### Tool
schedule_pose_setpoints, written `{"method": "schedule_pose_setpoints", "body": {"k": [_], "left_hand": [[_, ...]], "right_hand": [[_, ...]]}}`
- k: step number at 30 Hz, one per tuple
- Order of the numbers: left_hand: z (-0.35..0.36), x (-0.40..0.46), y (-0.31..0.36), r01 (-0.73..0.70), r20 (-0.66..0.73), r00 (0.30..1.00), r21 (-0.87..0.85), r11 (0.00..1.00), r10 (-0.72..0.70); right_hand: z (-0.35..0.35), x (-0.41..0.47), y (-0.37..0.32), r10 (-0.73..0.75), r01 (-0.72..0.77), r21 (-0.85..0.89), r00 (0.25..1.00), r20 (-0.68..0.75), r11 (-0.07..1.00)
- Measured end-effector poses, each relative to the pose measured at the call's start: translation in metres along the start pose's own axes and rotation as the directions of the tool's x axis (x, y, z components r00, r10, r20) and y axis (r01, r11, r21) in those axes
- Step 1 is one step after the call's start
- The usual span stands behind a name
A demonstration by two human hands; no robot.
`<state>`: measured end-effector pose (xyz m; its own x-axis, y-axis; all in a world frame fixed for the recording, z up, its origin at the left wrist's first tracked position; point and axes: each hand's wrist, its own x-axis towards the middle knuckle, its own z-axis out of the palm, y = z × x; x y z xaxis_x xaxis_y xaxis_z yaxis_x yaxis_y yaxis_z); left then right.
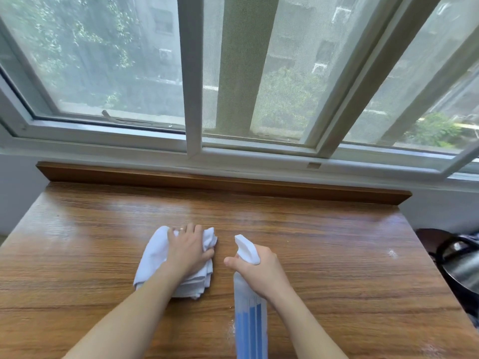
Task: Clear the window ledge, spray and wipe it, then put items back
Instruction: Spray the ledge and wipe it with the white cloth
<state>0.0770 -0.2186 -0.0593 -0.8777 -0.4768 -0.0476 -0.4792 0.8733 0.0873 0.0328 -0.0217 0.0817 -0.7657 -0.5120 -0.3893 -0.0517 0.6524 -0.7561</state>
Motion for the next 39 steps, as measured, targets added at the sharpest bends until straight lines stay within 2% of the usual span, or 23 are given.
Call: {"method": "schedule_pose_setpoints", "body": {"k": [2, 7, 12, 16, 22, 26, 39], "left_hand": [[-0.003, 0.010, 0.002, 0.026, 0.062, 0.998, 0.032, 0.999, -0.028], [0.001, -0.011, -0.003, 0.078, 0.062, 0.995, 0.051, 0.996, -0.081], [0.002, -0.066, -0.004, -0.022, -0.018, 1.000, -0.009, 1.000, 0.022], [0.009, -0.091, 0.004, -0.053, -0.105, 0.993, -0.025, 0.998, 0.050], [0.014, -0.069, 0.001, -0.202, -0.184, 0.964, -0.025, 0.979, 0.194], [0.017, -0.046, 0.000, -0.201, -0.223, 0.956, -0.031, 0.979, 0.189], [-0.009, 0.090, -0.004, -0.028, 0.030, 0.999, 0.029, 0.999, 0.027]], "right_hand": [[-0.002, 0.002, 0.001, -0.005, 0.005, -0.006, 1.000, 0.003, 1.000], [-0.006, 0.006, 0.004, 0.007, -0.007, -0.002, 1.000, 0.013, 1.000], [-0.005, 0.012, 0.003, 0.001, -0.001, 0.001, 1.000, 0.026, 1.000], [-0.003, 0.019, -0.001, -0.006, 0.005, 0.010, 0.999, 0.044, 1.000], [-0.003, 0.033, -0.005, 0.001, -0.001, 0.012, 0.999, 0.050, 1.000], [-0.006, 0.043, -0.009, 0.018, -0.020, 0.042, 0.998, 0.058, 0.999], [-0.014, 0.051, -0.013, 0.051, -0.052, 0.040, 0.998, 0.045, 0.998]]}}
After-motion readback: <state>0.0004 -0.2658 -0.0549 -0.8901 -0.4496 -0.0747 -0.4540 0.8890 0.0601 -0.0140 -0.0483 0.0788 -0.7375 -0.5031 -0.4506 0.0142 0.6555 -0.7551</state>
